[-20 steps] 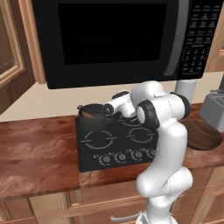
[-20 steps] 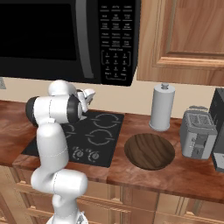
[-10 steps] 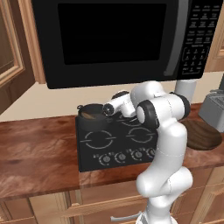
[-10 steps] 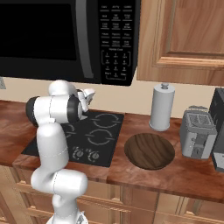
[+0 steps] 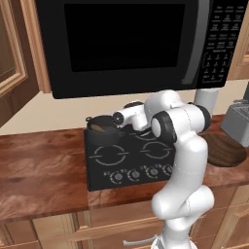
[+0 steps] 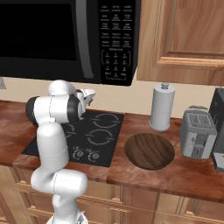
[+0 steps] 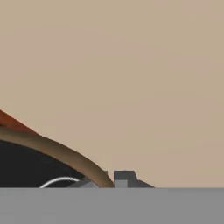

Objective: Open the cabinet and move the ladle to the pot. Then close the cabinet.

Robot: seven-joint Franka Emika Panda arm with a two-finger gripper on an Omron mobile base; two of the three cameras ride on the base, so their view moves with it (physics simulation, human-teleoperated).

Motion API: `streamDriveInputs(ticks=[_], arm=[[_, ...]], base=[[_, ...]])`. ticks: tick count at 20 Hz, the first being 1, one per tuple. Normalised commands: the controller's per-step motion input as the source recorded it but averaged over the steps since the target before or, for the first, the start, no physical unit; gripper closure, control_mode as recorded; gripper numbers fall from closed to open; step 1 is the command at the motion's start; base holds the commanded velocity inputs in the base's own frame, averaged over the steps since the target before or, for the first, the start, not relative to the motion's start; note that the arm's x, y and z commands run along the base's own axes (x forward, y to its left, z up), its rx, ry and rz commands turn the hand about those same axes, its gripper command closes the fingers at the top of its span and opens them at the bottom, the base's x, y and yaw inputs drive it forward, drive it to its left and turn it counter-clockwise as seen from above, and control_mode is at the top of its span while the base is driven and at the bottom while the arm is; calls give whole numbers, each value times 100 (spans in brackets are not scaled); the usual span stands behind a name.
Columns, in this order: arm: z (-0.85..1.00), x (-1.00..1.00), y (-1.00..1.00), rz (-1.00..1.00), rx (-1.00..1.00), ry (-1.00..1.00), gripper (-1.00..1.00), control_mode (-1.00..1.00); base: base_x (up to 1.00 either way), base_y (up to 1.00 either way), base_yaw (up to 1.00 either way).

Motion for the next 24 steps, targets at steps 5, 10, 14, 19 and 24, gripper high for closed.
streamDriveInputs(ticks=[5,10,14,19,24], arm=[[-24,0,13,-12,11,12,100,-100],[-14,0,9,-9,8,3,100,-100],[-2,-11,0,-5,11,0,100,-100],[0,-28,0,-2,14,0,100,-100],[0,-23,0,-2,13,0,100,-100]], base=[[0,0,0],[0,0,0],[0,0,0],[0,0,0],[0,0,0]])
